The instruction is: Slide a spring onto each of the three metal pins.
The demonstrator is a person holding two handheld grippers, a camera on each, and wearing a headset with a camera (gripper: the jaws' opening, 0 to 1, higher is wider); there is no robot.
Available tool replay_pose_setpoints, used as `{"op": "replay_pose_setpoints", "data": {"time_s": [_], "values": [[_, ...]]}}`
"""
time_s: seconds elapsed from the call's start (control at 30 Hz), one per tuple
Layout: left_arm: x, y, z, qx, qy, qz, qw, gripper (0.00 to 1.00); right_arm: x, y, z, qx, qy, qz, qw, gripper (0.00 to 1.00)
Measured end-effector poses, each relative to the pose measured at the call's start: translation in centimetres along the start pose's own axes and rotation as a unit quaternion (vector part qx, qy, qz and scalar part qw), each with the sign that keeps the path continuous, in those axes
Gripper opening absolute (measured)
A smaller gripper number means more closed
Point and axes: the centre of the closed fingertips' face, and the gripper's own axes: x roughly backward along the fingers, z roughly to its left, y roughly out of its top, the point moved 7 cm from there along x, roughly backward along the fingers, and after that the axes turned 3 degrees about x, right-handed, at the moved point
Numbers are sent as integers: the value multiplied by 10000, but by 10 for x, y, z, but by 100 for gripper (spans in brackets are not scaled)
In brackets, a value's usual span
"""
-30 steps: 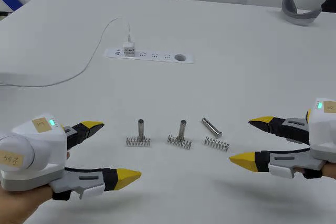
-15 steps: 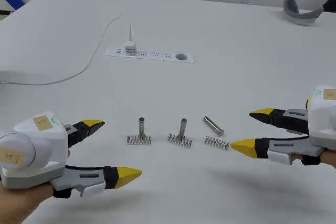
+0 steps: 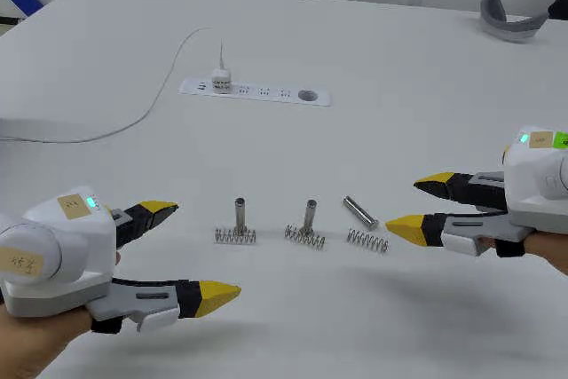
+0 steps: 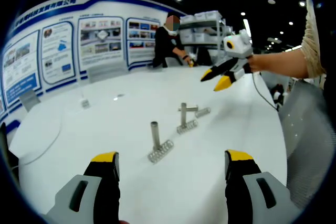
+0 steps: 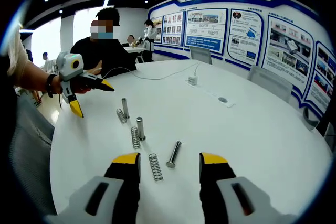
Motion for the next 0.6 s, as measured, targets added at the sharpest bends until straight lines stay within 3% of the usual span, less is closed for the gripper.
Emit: {"op": "replay_pose_setpoints", "data": {"time_s": [0.23,0.6], "values": [[-1,1,-2,2,-15,-14,10000,83,-13,10,-5,-63,-91,172,9998,39],[-1,1,-2,6,-2,-33,10000,83,-39,11,-7,-20,-155,594,9981,32]]}}
